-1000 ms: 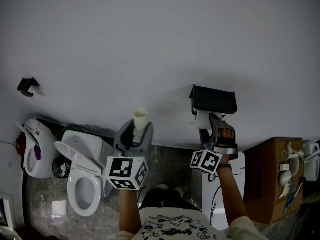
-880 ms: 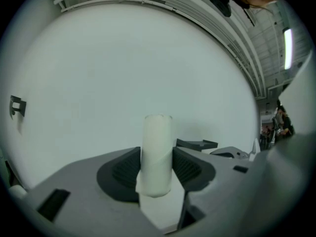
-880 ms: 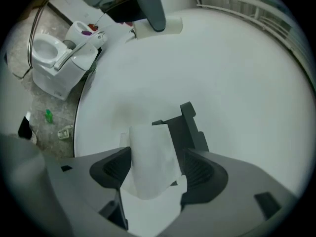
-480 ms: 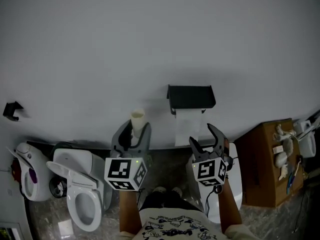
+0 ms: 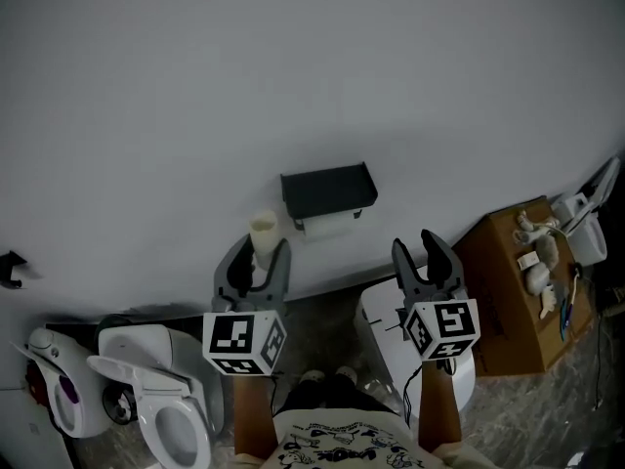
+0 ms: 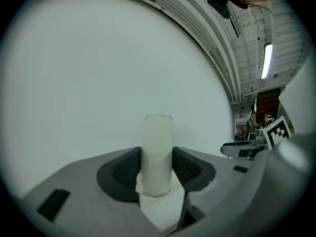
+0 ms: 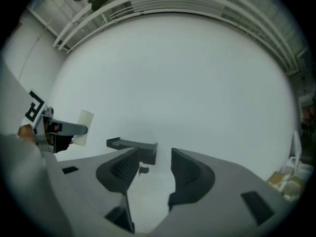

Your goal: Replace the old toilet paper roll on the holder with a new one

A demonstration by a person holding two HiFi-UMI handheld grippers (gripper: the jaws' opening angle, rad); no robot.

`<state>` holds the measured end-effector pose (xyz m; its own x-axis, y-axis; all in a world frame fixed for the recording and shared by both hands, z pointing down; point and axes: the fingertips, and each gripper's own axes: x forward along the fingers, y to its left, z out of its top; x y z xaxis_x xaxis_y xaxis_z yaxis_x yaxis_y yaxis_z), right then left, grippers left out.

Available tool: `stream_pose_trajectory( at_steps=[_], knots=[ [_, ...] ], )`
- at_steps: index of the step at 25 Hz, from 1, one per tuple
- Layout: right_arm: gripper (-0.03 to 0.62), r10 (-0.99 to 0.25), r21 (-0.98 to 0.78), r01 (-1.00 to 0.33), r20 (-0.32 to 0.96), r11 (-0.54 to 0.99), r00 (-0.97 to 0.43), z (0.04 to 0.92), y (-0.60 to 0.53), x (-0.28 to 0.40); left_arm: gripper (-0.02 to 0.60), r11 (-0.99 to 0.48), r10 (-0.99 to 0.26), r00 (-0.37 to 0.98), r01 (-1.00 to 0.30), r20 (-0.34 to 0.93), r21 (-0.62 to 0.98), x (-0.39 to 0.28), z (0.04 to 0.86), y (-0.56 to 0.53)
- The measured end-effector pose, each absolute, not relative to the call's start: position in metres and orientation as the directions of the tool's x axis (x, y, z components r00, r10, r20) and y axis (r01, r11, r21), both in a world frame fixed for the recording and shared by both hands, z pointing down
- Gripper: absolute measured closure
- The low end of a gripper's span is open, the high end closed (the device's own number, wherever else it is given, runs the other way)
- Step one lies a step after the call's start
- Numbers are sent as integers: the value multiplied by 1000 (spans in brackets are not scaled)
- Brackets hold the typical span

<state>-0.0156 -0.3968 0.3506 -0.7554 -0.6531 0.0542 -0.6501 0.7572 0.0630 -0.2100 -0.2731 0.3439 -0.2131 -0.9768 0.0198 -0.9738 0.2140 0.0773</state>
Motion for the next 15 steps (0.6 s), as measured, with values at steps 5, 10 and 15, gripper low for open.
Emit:
stream_pose_trajectory(
  at_steps=[5, 10, 15],
  knots=[
    [531, -748, -32, -748, 3, 663, -663, 341, -412, 19, 382, 192, -981, -192, -979, 12, 71, -202, 339, -285],
    [559, -782, -96, -778, -4, 620, -623, 340, -417, 41, 382, 180, -984, -180, -982, 6, 65, -195, 335, -291],
    [567, -793, -101, -788, -4, 607, -610, 339, -421, 50, 382, 173, -985, -173, -983, -3, 59, -190, 331, -295]
  ],
)
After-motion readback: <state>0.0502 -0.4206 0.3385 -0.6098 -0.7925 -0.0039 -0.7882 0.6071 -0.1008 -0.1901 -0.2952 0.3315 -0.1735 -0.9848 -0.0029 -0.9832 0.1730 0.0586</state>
